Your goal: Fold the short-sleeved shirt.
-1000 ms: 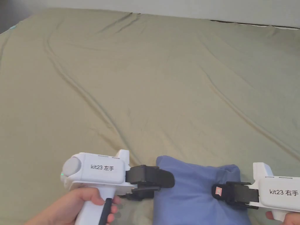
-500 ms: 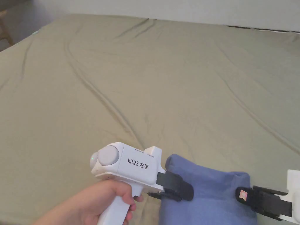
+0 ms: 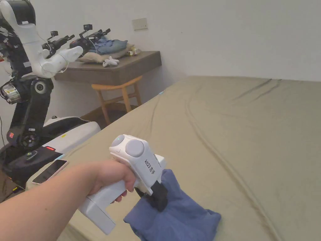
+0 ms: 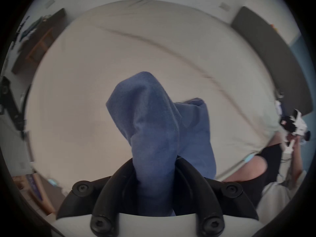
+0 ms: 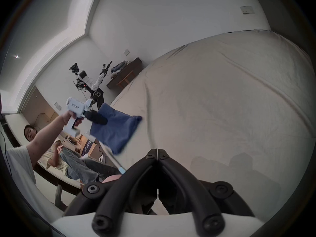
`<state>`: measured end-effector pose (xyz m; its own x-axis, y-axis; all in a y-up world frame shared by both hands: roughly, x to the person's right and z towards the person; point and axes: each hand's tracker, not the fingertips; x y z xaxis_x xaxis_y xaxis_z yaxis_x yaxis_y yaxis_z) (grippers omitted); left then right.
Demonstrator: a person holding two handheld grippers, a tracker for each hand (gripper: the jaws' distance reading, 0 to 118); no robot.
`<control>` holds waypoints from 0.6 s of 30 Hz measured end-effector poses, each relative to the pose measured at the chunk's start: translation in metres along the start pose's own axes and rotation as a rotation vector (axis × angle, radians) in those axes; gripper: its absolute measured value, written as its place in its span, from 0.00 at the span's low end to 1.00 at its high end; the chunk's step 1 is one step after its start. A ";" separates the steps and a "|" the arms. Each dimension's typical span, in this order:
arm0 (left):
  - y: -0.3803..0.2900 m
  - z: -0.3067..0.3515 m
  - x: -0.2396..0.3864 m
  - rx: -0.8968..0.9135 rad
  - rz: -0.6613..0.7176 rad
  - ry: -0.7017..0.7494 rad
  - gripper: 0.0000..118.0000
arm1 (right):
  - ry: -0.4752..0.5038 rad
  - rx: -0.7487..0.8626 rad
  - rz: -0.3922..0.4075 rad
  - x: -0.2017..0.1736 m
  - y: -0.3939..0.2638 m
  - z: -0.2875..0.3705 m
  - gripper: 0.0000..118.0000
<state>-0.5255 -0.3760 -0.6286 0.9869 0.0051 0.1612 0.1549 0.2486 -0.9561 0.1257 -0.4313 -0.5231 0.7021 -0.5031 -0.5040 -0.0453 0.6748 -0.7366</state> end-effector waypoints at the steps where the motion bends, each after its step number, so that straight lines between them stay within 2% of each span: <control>1: 0.000 -0.001 -0.015 -0.007 -0.010 0.053 0.15 | -0.004 -0.009 0.003 -0.002 -0.001 0.000 0.00; 3: 0.004 -0.005 -0.041 -0.079 0.062 0.150 0.15 | -0.020 -0.021 0.000 0.018 0.002 0.005 0.00; 5: 0.002 -0.008 -0.056 -0.114 0.076 0.191 0.15 | -0.036 -0.018 0.005 0.019 0.001 0.009 0.00; 9: -0.003 -0.013 -0.076 -0.132 0.096 0.191 0.17 | -0.062 -0.012 -0.015 0.030 0.004 0.014 0.00; 10: -0.007 -0.014 -0.082 -0.113 0.147 0.196 0.29 | -0.071 -0.014 -0.012 0.027 0.006 0.014 0.00; 13: -0.013 -0.016 -0.088 -0.021 0.186 0.329 0.49 | -0.084 -0.017 -0.006 0.027 0.008 0.013 0.00; 14: -0.015 -0.012 -0.092 0.014 0.209 0.322 0.75 | -0.090 -0.017 0.002 0.025 0.005 0.015 0.00; 15: -0.016 -0.007 -0.094 0.040 0.244 0.306 0.87 | -0.098 -0.015 0.012 0.023 0.003 0.016 0.00; 16: -0.016 -0.001 -0.095 0.064 0.280 0.294 0.90 | -0.097 -0.014 0.015 0.022 0.002 0.015 0.00; 18: -0.018 0.009 -0.089 0.103 0.275 0.304 0.90 | -0.084 -0.006 0.013 0.021 0.001 0.016 0.00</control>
<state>-0.6169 -0.3726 -0.6238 0.9617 -0.1972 -0.1904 -0.1058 0.3738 -0.9215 0.1516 -0.4329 -0.5276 0.7587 -0.4469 -0.4740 -0.0591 0.6774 -0.7332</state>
